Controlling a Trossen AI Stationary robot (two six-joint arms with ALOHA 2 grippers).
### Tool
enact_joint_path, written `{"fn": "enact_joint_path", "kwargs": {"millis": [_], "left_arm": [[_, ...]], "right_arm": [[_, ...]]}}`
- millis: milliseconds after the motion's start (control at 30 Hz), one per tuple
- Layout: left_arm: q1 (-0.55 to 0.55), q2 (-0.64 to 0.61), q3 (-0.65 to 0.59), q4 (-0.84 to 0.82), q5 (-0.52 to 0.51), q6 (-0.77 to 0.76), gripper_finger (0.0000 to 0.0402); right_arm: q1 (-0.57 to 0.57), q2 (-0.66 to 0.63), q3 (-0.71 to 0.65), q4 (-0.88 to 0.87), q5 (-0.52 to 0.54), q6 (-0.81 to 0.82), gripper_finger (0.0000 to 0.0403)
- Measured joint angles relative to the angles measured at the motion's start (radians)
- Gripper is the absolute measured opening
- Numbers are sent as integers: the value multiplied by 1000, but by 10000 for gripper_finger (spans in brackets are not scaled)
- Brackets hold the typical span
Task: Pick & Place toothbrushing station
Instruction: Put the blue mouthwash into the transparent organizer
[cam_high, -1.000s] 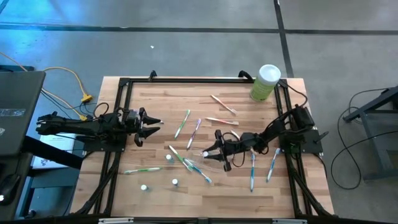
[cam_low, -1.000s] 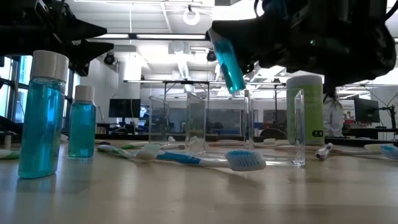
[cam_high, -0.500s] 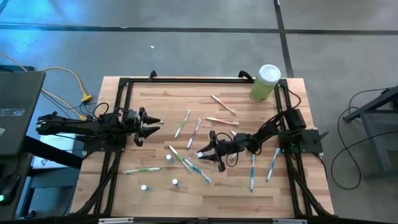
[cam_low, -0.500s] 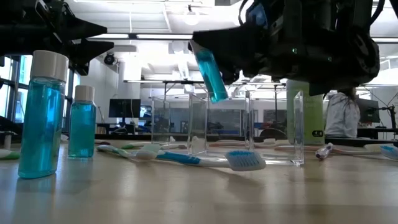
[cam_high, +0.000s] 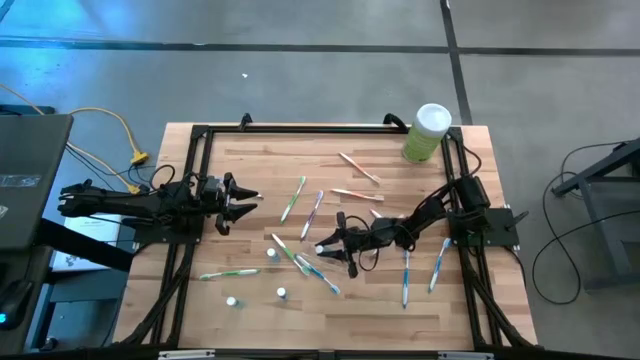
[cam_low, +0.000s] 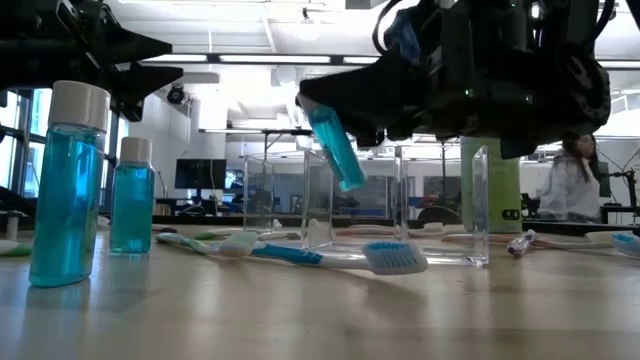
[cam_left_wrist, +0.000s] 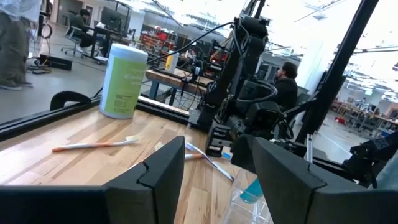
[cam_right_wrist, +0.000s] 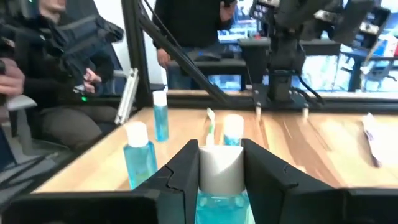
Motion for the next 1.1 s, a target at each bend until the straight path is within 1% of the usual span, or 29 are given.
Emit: {"fn": "enact_joint_path", "kwargs": {"millis": [100,300,367,567,700,900,1100], "left_arm": [[0,0,0,0,0,3,186],[0,0,0,0,0,3,186],[0,0,0,0,0,8,186],[0,0,0,0,-1,15,186],[0,0,0,0,-1,15,186],[0,0,0,0,-4,17,186],[0,0,0,0,-4,17,186]], "right_arm": [[-2,0,0,-13,16,-2,102],[-2,0,0,-70,7,-9,96],[-2,0,0,-84,7,-10,103],[-5,-1,0,-97,8,-10,150],[-4,-1,0,-98,18,-10,168],[-4,-1,0,-98,35,-42,180],[-1,-37,0,-122,58,-92,181]]}}
